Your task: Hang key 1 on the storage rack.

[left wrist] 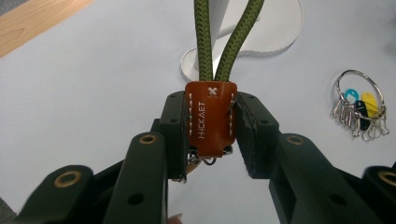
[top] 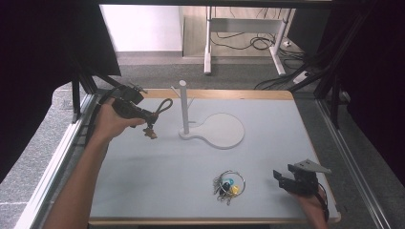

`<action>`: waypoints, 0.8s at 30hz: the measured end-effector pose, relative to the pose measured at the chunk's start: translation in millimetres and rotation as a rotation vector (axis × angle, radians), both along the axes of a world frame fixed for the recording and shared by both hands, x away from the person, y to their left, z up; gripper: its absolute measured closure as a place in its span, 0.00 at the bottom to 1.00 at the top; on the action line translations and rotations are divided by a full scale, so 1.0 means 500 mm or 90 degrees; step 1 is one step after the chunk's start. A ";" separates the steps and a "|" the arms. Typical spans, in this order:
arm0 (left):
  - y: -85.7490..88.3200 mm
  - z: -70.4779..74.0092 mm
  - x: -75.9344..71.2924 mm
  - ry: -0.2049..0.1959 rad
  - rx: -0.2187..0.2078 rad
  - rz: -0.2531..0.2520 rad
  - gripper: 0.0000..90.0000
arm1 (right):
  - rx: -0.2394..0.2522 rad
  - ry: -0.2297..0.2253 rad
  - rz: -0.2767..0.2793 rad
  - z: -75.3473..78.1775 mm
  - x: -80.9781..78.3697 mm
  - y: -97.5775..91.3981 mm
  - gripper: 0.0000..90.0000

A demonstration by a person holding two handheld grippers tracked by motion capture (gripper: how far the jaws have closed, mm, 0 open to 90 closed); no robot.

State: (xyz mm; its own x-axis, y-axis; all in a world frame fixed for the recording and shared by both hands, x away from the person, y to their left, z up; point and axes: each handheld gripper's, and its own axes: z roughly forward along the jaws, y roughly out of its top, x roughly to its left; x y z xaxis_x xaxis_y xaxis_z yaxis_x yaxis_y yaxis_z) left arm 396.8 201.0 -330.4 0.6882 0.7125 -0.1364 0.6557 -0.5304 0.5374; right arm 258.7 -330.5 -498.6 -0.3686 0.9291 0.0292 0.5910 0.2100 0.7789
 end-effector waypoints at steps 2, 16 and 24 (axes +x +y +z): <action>0.001 -0.001 0.002 0.000 -0.002 0.002 0.74 | 0.000 0.000 0.000 0.000 0.000 0.000 0.38; 0.005 0.001 0.029 0.006 -0.006 0.011 0.74 | -0.002 0.005 0.001 -0.003 0.001 0.000 0.38; 0.005 0.012 0.050 0.010 -0.032 0.019 0.74 | -0.004 0.008 0.002 -0.003 0.001 0.001 0.38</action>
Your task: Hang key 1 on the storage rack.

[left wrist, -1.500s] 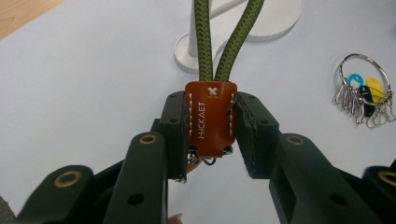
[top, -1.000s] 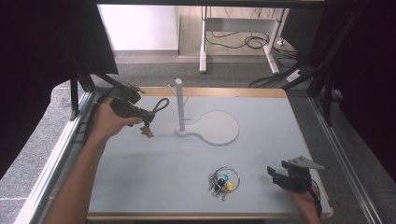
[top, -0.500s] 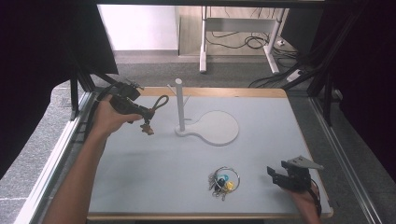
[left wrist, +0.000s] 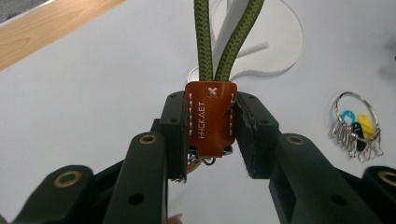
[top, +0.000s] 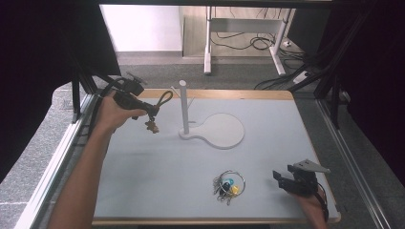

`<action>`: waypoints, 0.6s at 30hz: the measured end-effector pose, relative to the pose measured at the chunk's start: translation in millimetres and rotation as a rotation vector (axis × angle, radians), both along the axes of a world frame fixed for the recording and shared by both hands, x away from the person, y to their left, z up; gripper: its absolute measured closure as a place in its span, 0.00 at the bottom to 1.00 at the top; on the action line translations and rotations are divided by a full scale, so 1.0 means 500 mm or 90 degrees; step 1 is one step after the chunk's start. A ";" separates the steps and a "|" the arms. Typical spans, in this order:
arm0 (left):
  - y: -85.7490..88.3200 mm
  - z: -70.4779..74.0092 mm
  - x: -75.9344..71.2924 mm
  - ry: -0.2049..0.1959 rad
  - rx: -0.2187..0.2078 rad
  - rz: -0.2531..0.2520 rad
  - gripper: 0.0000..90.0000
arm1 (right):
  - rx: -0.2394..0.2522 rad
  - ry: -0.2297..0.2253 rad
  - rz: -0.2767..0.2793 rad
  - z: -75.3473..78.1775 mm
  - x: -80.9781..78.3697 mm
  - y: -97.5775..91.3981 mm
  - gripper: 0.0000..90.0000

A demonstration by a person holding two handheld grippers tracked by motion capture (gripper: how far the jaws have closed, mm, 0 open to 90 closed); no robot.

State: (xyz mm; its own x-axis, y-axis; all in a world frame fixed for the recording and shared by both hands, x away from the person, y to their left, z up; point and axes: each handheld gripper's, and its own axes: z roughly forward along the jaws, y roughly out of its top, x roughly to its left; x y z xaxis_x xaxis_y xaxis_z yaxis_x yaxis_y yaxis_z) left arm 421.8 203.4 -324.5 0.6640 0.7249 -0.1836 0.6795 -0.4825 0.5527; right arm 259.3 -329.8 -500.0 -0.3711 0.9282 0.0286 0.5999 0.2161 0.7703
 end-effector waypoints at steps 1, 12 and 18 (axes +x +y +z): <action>0.000 0.000 0.000 0.000 0.000 0.000 0.74 | 0.000 0.000 0.000 0.000 0.000 0.000 0.38; 0.002 0.010 0.033 0.007 -0.015 0.018 0.74 | -0.002 -0.002 0.003 0.003 -0.001 0.003 0.38; 0.002 0.007 0.049 0.013 -0.026 0.022 0.74 | -0.006 -0.005 0.006 0.005 -0.002 0.006 0.38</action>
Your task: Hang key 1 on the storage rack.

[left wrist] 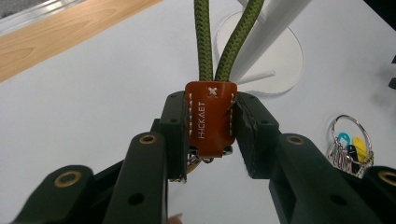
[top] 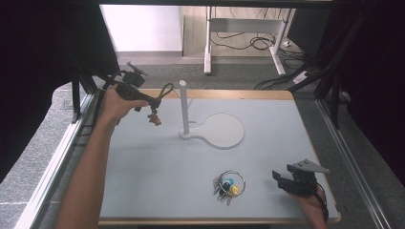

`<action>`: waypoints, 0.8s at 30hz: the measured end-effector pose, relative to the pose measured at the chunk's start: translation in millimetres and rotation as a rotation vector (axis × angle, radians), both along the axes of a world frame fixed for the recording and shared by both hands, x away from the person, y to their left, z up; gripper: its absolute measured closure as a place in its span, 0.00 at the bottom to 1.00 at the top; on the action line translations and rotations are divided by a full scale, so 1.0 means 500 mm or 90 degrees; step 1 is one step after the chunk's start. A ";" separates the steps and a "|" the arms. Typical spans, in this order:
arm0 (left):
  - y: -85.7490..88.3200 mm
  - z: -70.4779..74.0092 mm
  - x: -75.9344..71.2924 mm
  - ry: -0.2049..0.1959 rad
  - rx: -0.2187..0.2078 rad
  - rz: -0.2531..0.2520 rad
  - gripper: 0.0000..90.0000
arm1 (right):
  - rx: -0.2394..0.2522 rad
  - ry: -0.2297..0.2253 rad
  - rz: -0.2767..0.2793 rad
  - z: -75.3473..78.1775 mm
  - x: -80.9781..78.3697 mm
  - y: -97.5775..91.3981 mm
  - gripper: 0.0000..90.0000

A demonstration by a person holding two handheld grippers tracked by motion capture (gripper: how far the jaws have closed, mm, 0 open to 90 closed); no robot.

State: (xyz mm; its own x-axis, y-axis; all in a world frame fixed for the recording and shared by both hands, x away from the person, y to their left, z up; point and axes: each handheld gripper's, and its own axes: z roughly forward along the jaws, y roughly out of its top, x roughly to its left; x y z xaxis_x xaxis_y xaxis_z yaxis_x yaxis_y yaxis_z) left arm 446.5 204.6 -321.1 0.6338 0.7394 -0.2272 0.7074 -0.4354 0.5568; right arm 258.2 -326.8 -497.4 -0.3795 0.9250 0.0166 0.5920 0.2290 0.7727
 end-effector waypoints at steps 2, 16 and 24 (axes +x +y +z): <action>0.003 0.000 0.005 0.004 -0.004 0.004 0.74 | 0.000 0.002 -0.001 -0.001 0.000 -0.001 0.38; -0.018 -0.011 0.027 0.021 0.002 -0.004 0.74 | 0.000 0.005 0.001 -0.002 0.001 -0.003 0.38; -0.035 -0.022 0.032 0.027 0.006 -0.015 0.74 | 0.002 0.004 0.000 -0.001 0.000 -0.004 0.38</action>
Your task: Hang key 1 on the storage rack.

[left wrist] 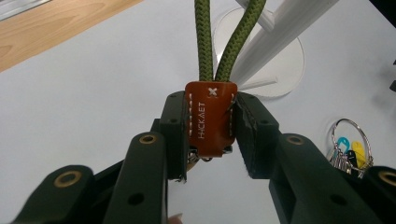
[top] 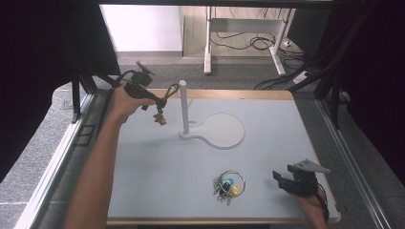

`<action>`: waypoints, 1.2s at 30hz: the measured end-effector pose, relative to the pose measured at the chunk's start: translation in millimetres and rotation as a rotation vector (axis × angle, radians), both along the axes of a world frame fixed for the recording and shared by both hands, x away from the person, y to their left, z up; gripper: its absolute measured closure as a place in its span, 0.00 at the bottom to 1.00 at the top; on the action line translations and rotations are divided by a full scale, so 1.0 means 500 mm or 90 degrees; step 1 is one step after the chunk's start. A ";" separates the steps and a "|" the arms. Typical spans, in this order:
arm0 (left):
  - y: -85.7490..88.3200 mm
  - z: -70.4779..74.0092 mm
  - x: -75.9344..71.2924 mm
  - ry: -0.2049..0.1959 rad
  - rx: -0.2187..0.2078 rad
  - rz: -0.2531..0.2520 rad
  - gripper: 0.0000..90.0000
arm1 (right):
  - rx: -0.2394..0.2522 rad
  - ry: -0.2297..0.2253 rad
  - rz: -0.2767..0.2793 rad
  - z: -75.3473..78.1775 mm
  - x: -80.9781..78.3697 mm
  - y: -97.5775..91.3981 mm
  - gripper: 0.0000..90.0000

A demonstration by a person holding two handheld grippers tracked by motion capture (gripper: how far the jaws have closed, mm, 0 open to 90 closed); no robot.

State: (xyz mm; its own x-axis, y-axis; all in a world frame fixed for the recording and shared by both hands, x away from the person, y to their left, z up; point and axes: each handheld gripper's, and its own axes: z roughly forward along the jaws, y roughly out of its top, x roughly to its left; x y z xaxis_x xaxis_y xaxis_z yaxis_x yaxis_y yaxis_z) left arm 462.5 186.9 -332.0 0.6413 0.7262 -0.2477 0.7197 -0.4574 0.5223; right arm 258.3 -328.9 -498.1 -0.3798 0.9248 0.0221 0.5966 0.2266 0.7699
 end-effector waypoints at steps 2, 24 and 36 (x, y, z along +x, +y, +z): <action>-0.004 -0.003 0.001 0.003 0.002 -0.003 0.74 | -0.001 0.000 0.000 -0.001 0.000 0.000 0.38; -0.046 -0.041 0.001 0.021 0.032 -0.030 0.74 | 0.001 0.000 -0.004 -0.001 0.001 -0.004 0.37; -0.054 -0.054 0.002 0.018 0.042 -0.034 0.73 | -0.002 0.001 -0.004 -0.003 0.002 -0.005 0.37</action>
